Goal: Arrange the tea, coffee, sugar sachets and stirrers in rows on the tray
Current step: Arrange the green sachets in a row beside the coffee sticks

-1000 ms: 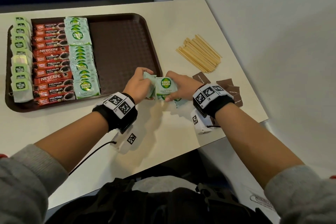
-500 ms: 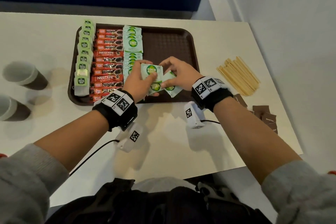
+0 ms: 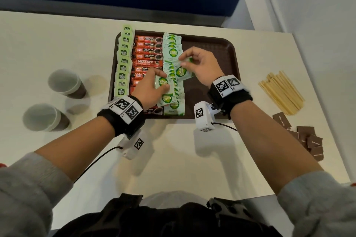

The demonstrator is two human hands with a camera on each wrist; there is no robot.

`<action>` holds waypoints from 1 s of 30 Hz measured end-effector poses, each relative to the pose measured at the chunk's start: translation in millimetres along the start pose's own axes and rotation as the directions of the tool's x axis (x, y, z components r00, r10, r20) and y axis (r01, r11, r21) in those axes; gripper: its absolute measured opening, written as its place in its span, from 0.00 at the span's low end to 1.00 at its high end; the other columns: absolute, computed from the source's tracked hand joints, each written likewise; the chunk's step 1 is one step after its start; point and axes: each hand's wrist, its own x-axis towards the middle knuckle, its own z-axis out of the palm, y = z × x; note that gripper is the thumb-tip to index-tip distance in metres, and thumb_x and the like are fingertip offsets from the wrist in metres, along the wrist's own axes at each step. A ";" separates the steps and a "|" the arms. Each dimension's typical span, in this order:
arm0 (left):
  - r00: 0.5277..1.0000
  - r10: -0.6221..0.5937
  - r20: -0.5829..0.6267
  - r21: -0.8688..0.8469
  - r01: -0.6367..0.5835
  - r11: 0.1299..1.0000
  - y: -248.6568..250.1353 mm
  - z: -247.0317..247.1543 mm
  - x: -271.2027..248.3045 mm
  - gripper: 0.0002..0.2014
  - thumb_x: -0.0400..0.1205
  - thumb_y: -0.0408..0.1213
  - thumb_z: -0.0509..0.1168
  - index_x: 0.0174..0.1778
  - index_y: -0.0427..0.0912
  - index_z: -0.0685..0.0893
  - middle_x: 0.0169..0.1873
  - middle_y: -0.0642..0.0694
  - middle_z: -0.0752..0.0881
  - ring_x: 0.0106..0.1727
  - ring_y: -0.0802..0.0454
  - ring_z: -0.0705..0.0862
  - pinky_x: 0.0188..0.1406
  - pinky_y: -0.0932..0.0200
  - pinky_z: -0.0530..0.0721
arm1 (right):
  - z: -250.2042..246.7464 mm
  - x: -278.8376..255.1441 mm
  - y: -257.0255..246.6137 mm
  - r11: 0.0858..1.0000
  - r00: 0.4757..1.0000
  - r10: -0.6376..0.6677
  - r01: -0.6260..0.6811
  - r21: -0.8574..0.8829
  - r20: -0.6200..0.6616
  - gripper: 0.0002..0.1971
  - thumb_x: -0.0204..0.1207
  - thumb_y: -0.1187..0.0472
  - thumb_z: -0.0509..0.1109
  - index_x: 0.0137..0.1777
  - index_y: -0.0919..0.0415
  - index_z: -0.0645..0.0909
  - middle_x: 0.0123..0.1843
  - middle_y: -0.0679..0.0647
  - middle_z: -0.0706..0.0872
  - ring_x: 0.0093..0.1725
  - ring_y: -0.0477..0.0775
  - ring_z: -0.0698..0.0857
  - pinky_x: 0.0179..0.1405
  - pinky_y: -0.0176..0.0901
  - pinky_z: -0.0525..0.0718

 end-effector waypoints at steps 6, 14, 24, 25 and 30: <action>0.999 0.035 0.016 0.026 -0.035 0.999 -2.7 -6.7 7.2 0.16 0.82 0.44 0.66 0.63 0.45 0.72 0.54 0.51 0.82 0.51 0.50 0.83 0.47 0.58 0.79 | 16.6 12.5 4.0 0.997 0.995 0.034 -0.028 0.065 -0.098 0.15 0.68 0.69 0.77 0.41 0.48 0.79 0.44 0.47 0.85 0.47 0.47 0.83 0.54 0.49 0.86; 0.998 -0.012 -0.054 0.031 0.013 0.999 -0.4 -5.2 29.1 0.13 0.85 0.44 0.61 0.62 0.43 0.74 0.52 0.43 0.85 0.50 0.43 0.85 0.50 0.52 0.81 | 11.8 23.0 19.0 0.988 0.988 0.120 -0.108 -0.114 0.096 0.21 0.68 0.61 0.79 0.56 0.46 0.75 0.40 0.51 0.77 0.39 0.51 0.78 0.50 0.57 0.85; 0.966 -0.096 -0.239 -0.019 0.095 0.995 -5.7 -12.7 51.5 0.10 0.84 0.41 0.62 0.60 0.45 0.78 0.51 0.47 0.84 0.47 0.49 0.84 0.36 0.62 0.75 | -9.4 57.5 35.6 0.970 0.978 0.196 -0.204 -0.135 -0.067 0.08 0.71 0.64 0.77 0.45 0.56 0.80 0.41 0.53 0.89 0.38 0.50 0.89 0.44 0.45 0.89; 0.962 -0.099 -0.255 -0.035 0.093 0.995 -6.3 -13.9 53.8 0.10 0.84 0.41 0.62 0.60 0.44 0.78 0.50 0.47 0.84 0.46 0.50 0.83 0.35 0.62 0.75 | -9.2 62.3 40.9 0.968 0.974 0.211 -0.220 -0.117 -0.086 0.08 0.72 0.65 0.76 0.46 0.57 0.80 0.42 0.55 0.89 0.38 0.52 0.90 0.45 0.50 0.90; 0.952 -0.112 -0.284 -0.096 0.088 0.991 -8.9 -19.0 63.9 0.09 0.84 0.41 0.63 0.59 0.45 0.78 0.51 0.47 0.83 0.49 0.49 0.83 0.49 0.56 0.82 | -2.6 77.1 53.4 0.950 0.976 0.211 -0.218 -0.224 -0.053 0.10 0.76 0.59 0.72 0.56 0.57 0.82 0.55 0.58 0.89 0.55 0.54 0.87 0.59 0.51 0.84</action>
